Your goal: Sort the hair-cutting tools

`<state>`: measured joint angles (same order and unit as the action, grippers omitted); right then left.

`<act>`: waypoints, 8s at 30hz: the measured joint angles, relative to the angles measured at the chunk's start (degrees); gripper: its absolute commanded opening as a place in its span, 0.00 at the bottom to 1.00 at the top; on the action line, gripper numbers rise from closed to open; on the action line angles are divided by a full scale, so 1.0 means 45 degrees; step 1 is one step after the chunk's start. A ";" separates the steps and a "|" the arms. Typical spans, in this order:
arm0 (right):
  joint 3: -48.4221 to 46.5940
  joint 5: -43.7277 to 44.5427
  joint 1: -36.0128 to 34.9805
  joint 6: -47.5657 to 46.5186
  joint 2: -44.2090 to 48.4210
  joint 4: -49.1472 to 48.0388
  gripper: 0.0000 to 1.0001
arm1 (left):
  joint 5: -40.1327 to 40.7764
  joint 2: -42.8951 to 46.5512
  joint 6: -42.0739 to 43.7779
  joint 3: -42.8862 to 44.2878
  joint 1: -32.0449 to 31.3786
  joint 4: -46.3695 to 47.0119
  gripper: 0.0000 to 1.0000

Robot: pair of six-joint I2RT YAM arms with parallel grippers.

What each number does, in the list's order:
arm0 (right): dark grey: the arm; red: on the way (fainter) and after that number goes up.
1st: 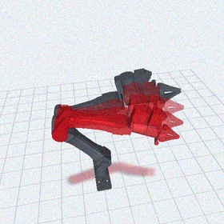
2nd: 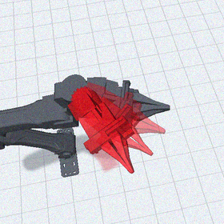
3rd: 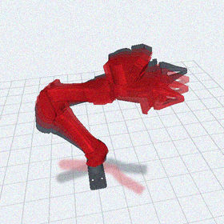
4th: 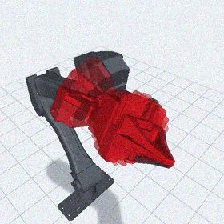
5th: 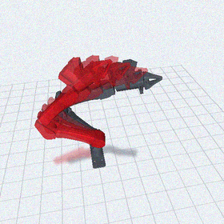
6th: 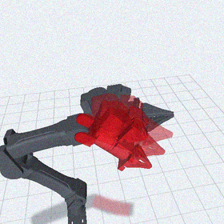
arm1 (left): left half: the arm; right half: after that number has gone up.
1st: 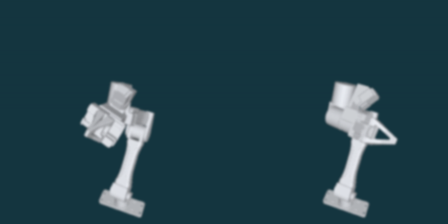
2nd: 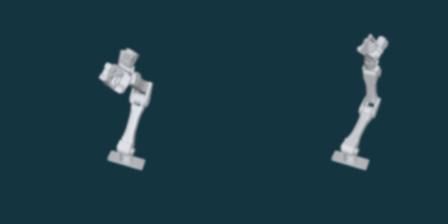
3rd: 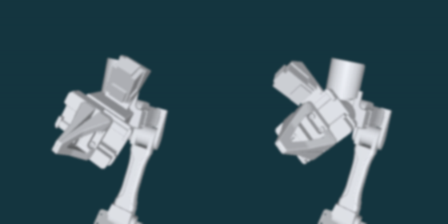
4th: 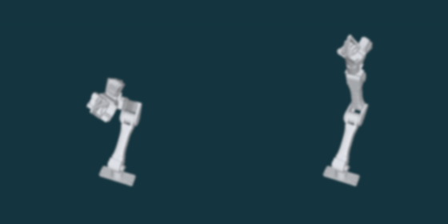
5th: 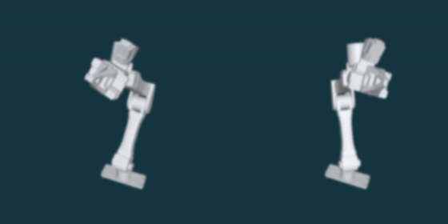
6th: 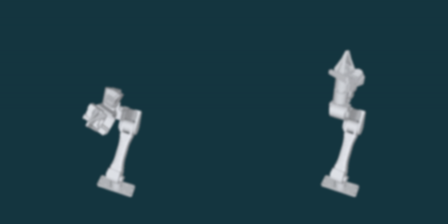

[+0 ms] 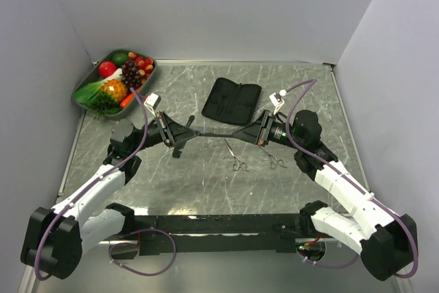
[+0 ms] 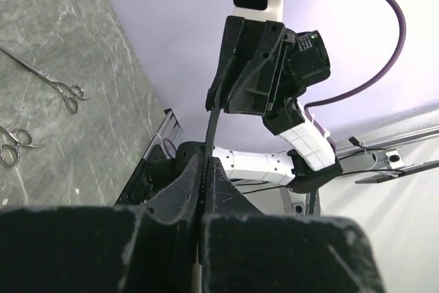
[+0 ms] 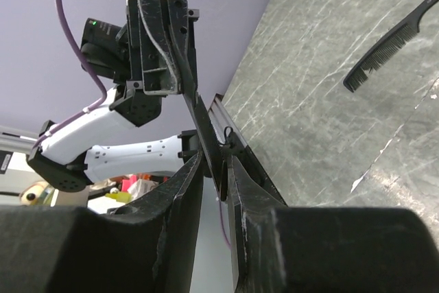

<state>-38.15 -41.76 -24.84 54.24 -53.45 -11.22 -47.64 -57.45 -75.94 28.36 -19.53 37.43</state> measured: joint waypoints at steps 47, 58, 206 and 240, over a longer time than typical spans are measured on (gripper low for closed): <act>-0.3823 0.9292 0.1855 -0.4138 0.0597 0.9063 0.00 | 0.6460 -0.9700 0.7077 0.9724 -0.1336 -0.8500 0.98; -0.3415 0.9428 0.1865 -0.4401 0.1253 0.9389 0.00 | 0.6509 -1.4047 1.0195 1.3367 0.0597 -0.9432 0.97; -0.3706 0.4376 0.1802 -0.6057 0.2769 1.2784 0.00 | 0.0607 -1.1098 1.7874 0.9777 0.5202 -1.3668 0.67; -0.3186 0.4357 0.1802 -0.5921 0.3075 1.2609 0.00 | 0.2929 -1.1380 1.7223 0.7776 0.4172 -1.1181 0.01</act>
<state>-52.49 -22.15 -16.73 27.59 -39.62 45.52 -34.46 -108.66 1.56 63.35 -0.75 -12.88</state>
